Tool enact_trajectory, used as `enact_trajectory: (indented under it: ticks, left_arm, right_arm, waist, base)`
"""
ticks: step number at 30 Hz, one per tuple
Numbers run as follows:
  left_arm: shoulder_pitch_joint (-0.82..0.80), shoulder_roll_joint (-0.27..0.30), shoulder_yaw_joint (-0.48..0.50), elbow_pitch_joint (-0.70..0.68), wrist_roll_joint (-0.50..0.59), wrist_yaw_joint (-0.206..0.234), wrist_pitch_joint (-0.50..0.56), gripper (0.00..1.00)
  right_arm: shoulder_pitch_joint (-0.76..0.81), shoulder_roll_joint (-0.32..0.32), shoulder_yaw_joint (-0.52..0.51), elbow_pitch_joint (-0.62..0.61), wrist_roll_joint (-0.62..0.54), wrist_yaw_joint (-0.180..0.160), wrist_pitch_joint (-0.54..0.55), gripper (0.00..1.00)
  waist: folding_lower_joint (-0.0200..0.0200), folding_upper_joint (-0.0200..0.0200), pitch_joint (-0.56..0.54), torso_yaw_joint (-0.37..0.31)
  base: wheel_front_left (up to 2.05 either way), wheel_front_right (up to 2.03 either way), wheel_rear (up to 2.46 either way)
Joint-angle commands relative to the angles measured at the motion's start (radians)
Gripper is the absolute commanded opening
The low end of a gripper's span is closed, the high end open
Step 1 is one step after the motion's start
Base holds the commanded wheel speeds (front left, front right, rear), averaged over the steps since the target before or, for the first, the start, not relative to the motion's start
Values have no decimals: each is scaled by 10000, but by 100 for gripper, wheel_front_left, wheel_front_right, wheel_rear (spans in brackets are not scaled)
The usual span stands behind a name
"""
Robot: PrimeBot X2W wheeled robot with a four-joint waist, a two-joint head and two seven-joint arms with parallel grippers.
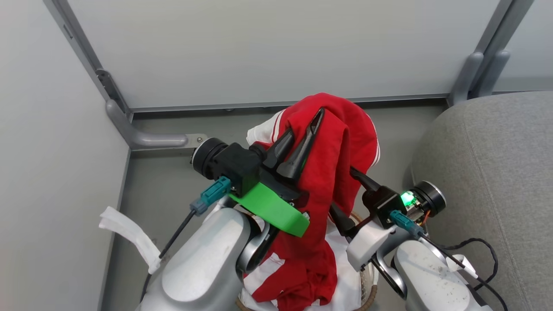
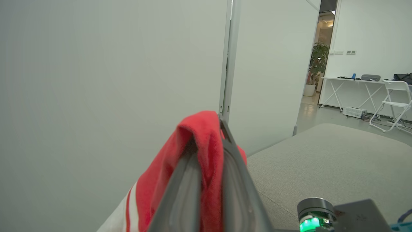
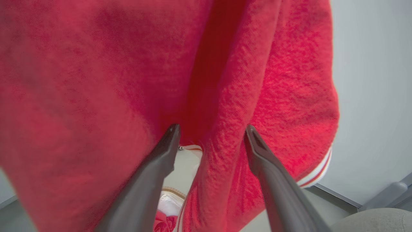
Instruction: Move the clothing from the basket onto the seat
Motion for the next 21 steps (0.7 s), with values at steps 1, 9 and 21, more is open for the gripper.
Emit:
enact_trajectory:
  ticks: [1,9,21]
  left_arm:
    - [-202,7,-98,-47,-79,30,-37,0]
    - [-363,4,-581,-20,-395,138,-37,0]
    - [-245,5,-496,22,-458,271,-37,0]
  right_arm:
    - [-204,-43,29,188,101,-12,-46,100]
    - [-695,-35,503,965,1136,-14,-46,0]
    - [-678,-40,519,805,1738,-14,-46,0]
  waist:
    - [1,0,104,182]
    - [1,0,181,360]
    - [1,0,184,107]
  base:
    - [0,0,0]
    - [0,0,0]
    - [0,0,0]
